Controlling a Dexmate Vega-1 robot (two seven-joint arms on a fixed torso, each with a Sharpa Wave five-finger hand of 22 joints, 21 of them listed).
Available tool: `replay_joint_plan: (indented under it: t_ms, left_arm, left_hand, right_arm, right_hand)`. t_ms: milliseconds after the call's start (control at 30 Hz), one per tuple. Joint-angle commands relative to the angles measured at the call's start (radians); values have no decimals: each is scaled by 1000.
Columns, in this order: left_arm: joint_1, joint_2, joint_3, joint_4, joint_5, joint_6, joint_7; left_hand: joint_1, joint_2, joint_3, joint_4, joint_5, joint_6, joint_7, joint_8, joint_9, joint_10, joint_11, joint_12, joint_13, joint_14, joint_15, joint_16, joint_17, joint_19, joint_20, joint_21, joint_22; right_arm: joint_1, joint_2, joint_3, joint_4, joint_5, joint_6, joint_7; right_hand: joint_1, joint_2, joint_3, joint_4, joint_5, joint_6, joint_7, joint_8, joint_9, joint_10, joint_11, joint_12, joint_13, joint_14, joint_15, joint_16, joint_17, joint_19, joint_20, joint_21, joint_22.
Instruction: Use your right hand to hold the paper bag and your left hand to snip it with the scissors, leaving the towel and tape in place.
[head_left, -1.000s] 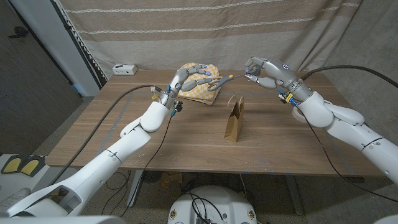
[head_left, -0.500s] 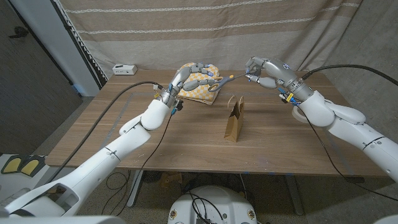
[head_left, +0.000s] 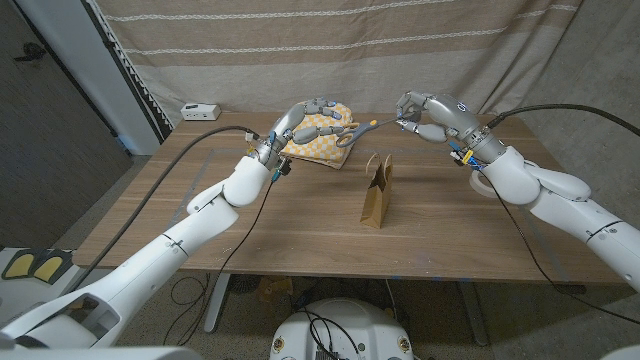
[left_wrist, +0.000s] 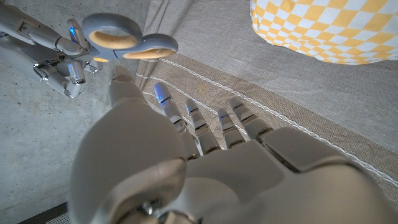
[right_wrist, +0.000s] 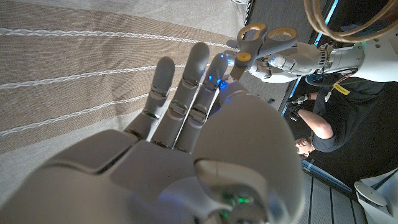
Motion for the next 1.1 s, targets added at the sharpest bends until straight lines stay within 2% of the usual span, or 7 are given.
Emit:
replay_joint_plan:
  t_ms: [33,600,1100]
  left_arm:
    - [-1,14,7,-16,16,15,-17]
    - [-46,3,41,20,21,-2,-62]
    - [-59,-1,51,30,23,-13,-75]
  left_hand:
    - [10,-2,0,-2,9,-6,0,-2,5,-5,1,-1,3,-5,-179,2,3,-1,-150,4,4]
    - [13,-5,-2,-2,11,-10,0,3,11,-17,2,-3,4,-13,-178,2,3,-6,-148,3,4]
    - [8,-1,-2,2,12,-7,0,7,12,-12,2,0,5,-12,-178,4,3,-6,-148,4,4]
  right_arm:
    - [0,-1,0,-1,4,1,0]
    - [0,-2,12,-9,16,7,6]
    - [0,3,19,-14,10,22,9]
  right_hand:
    - [3,3,6,3,3,-3,4,8,3,7,-1,-5,1,12,-66,-5,3,9,-162,1,1]
    - [3,3,5,3,3,-5,4,15,-1,9,-1,-7,1,14,-67,-10,2,10,-162,1,-2]
    - [3,3,5,3,3,-5,3,19,-9,9,0,-10,0,16,-67,-14,1,12,-162,0,-5]
